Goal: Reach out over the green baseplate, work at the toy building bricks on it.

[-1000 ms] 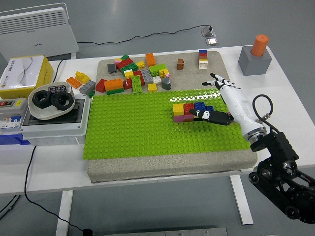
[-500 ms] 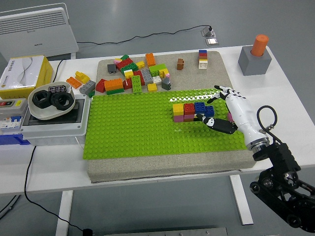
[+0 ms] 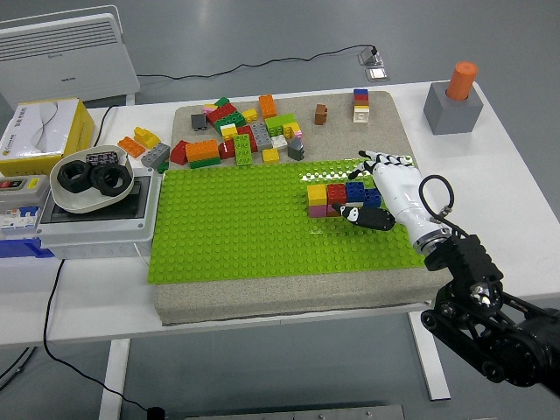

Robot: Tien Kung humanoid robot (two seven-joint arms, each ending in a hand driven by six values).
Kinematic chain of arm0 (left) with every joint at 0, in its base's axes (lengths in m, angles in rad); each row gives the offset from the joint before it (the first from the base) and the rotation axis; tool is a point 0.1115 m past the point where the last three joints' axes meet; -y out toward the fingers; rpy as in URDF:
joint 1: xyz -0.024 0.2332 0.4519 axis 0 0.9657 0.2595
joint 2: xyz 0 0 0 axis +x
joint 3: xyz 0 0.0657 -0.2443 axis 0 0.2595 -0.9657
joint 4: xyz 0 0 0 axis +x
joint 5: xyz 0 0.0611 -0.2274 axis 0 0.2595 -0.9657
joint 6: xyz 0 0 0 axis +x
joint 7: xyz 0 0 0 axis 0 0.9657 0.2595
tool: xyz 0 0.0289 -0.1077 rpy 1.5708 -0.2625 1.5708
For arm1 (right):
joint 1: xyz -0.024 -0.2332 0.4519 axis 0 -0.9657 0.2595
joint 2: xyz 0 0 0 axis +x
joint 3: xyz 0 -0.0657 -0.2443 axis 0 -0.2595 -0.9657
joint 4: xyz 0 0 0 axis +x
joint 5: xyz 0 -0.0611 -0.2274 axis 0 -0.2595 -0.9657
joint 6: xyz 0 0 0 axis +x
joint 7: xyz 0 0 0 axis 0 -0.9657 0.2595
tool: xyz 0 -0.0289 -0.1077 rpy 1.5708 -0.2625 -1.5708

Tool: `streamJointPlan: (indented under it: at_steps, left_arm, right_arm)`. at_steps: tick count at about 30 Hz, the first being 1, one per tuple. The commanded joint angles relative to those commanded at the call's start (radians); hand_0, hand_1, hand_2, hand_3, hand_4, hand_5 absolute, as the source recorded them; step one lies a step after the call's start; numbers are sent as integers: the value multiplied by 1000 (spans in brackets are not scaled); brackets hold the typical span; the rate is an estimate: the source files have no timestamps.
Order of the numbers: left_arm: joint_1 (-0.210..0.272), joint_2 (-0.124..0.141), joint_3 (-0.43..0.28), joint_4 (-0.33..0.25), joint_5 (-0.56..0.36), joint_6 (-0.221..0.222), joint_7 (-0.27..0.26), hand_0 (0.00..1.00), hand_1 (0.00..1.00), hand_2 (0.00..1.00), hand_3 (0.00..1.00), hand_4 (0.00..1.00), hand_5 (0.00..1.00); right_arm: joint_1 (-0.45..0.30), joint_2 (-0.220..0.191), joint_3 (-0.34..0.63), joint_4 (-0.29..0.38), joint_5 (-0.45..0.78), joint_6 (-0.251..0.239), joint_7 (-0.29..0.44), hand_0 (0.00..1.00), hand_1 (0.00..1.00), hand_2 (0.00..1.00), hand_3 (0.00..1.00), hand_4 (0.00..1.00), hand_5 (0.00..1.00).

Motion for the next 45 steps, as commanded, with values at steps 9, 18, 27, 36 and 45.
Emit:
streamJointPlan:
  at_steps: [9, 18, 27, 36, 45]
  left_arm:
    - [0, 0, -1, 0, 5, -1, 1, 724, 602, 511, 611, 656, 575]
    - [0, 0, -2, 0, 7, -2, 1, 724, 602, 509, 611, 657, 575]
    - [0, 1, 0, 0, 0, 0, 0, 723, 602, 507, 611, 657, 574]
    - [0, 1, -1, 0, -1, 1, -1, 723, 602, 507, 611, 657, 572]
    - [1, 0, -3, 0, -3, 2, -1, 723, 602, 507, 610, 659, 573]
  right_arm:
    - [14, 8, -21, -62, 0, 5, -2, 861, 877, 882, 623, 852, 536]
    - [15, 13, -33, -80, 1, 8, -4, 862, 877, 881, 627, 844, 532]
    - [10, 15, -35, -81, 4, 9, -5, 863, 875, 882, 628, 840, 529]
    - [8, 14, -30, -77, 5, 9, -5, 864, 873, 881, 630, 837, 525]
    - [7, 1, -19, -21, 2, 8, -3, 865, 874, 882, 632, 833, 521]
